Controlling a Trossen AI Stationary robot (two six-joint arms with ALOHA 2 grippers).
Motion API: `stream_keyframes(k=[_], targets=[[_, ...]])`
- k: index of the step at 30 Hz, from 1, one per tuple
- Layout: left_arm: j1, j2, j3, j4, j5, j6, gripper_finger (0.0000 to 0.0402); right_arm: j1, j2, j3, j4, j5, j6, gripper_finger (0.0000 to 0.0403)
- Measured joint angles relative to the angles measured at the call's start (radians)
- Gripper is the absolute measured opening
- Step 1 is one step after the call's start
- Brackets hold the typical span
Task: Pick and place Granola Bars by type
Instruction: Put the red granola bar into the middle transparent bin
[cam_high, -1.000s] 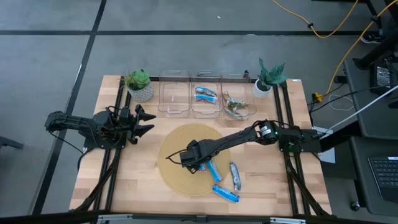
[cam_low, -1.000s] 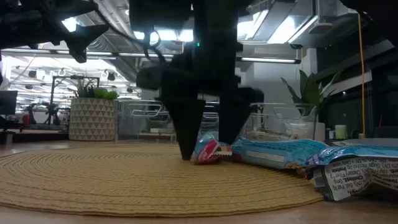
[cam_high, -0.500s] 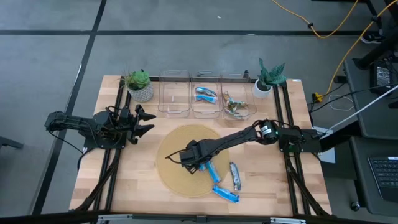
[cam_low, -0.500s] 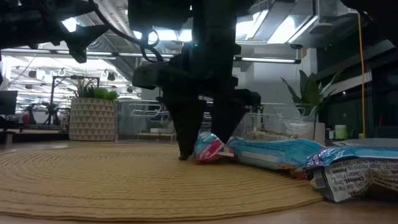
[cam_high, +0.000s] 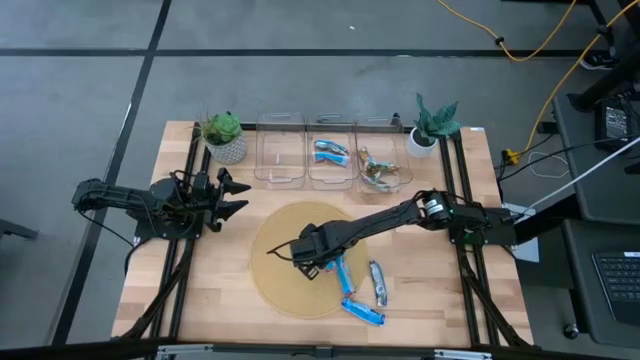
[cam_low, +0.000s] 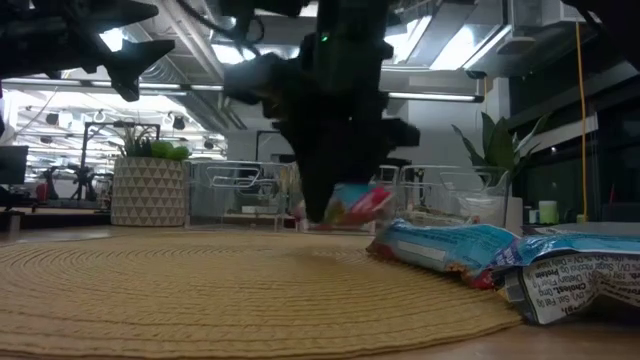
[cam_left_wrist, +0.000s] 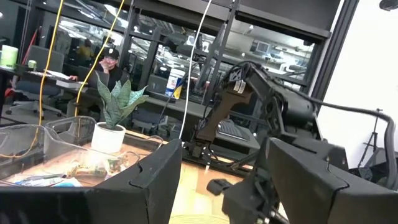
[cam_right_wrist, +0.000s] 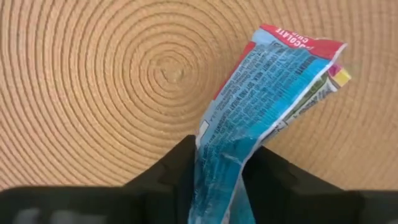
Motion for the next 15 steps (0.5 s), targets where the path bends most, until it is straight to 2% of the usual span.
stream_keyframes(k=[8,15], targets=[[0.0,0.0,0.0,0.0,0.0,0.0,0.0226,0.0,-0.091,0.0,-0.094,0.034,-0.024,0.0077],[0.0,0.0,0.0,0.001,0.0,0.0,0.0226,0.0,-0.202,0.0,-0.178,0.093,-0.053,0.0059]])
